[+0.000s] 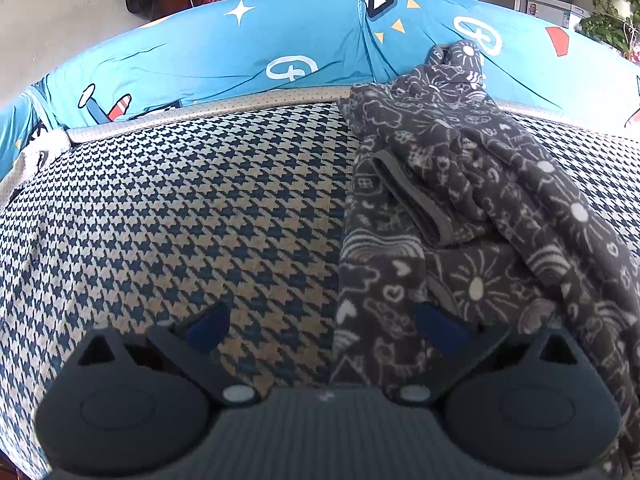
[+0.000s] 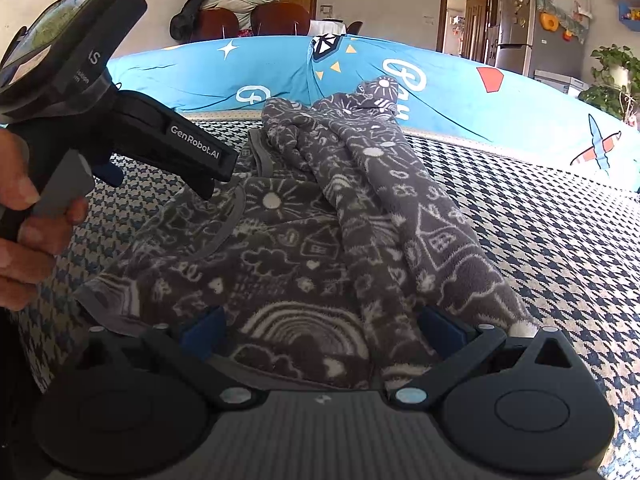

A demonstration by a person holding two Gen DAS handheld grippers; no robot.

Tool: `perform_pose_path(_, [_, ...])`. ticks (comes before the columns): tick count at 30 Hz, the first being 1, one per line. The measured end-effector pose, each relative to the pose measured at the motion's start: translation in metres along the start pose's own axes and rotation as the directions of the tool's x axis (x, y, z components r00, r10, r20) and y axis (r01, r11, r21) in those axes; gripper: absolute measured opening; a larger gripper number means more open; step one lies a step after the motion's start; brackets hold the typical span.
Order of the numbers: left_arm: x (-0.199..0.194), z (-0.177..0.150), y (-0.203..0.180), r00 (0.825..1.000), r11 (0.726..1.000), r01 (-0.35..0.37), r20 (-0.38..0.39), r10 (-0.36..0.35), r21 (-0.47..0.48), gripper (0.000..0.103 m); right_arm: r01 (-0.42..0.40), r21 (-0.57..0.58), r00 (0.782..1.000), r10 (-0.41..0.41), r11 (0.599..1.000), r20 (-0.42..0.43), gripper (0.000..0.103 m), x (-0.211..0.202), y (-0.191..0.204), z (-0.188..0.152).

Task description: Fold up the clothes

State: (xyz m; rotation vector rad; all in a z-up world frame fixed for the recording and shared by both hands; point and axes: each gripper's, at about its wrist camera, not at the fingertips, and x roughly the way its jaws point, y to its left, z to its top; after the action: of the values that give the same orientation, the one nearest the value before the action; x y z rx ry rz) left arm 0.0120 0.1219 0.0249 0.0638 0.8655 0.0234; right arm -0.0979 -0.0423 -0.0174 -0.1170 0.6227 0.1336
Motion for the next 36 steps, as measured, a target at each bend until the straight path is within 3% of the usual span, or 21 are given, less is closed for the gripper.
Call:
perform_pose_path(10, [-0.001, 0.001, 0.0, 1.0, 1.0, -0.002, 0.003, 0.002, -0.003, 0.103, -0.015, 0.017, 1.0, 0.015, 1.0, 0.003, 0.103, -0.005, -0.003, 0.005])
perform_pose_path(15, [-0.004, 0.001, 0.002, 1.0, 1.0, -0.003, 0.01, 0.003, -0.017, 0.103, -0.012, 0.067, 0.998, 0.008, 0.998, 0.054, 0.103, -0.022, -0.015, 0.016])
perform_pose_path(22, [-0.005, 0.004, 0.005, 1.0, 0.999, 0.01, 0.01, -0.01, -0.044, 0.103, 0.042, 0.14, 0.994, -0.056, 0.989, 0.096, 0.102, -0.046, -0.051, 0.02])
perform_pose_path(26, [-0.005, 0.004, 0.003, 1.0, 0.999, 0.018, 0.011, -0.017, -0.042, 0.103, 0.069, 0.197, 0.994, -0.084, 0.978, 0.07, 0.093, -0.056, -0.074, 0.014])
perform_pose_path(30, [-0.004, 0.005, 0.002, 1.0, 0.999, 0.018, 0.008, -0.018, -0.043, 0.103, 0.022, 0.232, 0.998, -0.035, 0.973, 0.05, 0.075, -0.065, -0.083, 0.006])
perform_pose_path(36, [-0.003, 0.004, 0.002, 1.0, 0.999, 0.013, 0.006, -0.013, -0.036, 0.103, -0.039, 0.19, 0.997, 0.026, 0.981, 0.067, 0.068, -0.073, -0.072, 0.008])
